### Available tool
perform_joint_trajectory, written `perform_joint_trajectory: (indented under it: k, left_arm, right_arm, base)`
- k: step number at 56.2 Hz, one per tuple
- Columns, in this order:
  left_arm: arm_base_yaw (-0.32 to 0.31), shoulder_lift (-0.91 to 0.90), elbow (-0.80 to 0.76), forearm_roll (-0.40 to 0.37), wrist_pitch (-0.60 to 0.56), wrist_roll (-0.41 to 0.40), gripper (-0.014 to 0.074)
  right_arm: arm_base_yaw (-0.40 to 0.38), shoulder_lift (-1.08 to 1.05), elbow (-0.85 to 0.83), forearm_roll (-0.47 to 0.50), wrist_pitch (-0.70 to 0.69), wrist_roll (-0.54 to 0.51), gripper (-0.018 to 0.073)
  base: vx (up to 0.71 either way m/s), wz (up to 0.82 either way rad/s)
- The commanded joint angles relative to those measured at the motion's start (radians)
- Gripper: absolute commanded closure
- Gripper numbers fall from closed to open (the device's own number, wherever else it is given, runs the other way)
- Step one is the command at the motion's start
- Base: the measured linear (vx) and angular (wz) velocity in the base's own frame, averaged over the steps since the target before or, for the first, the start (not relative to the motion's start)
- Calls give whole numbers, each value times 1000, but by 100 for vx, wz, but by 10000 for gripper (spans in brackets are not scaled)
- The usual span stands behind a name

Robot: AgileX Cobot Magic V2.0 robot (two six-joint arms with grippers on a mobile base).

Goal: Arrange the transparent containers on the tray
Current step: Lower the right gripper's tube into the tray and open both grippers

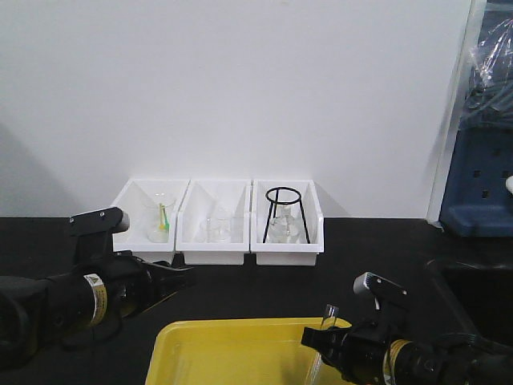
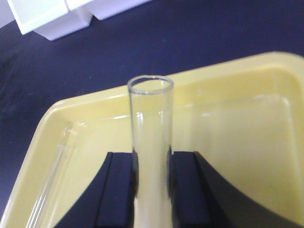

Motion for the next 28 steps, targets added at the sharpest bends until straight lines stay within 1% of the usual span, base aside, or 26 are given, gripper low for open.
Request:
perform_joint_trajectory:
  k: [1,10,14,21,28]
  left_arm:
    - [-5,-50,-29,0,8,3,198]
    - [-5,-52,-29,0,7,3,198]
    - [-5,-52,-29,0,7,3,198]
    - [-5,-53,-29,0,7,3,198]
    - [-5,-53,-29,0,7,3,198]
  right_arm:
    - [-2,-12,-32,5,-98,22,568]
    - [-2,37,-32,6,-124,22,559]
    - [-2,58,-32,6,-139,21,540]
    - [-2,89,-32,10,-152,21,470]
    - [-2,103,-32,18,-163,16,351]
  base:
    - [0,0]
    - [0,0]
    - [0,0]
    - [0,0]
    - [0,0]
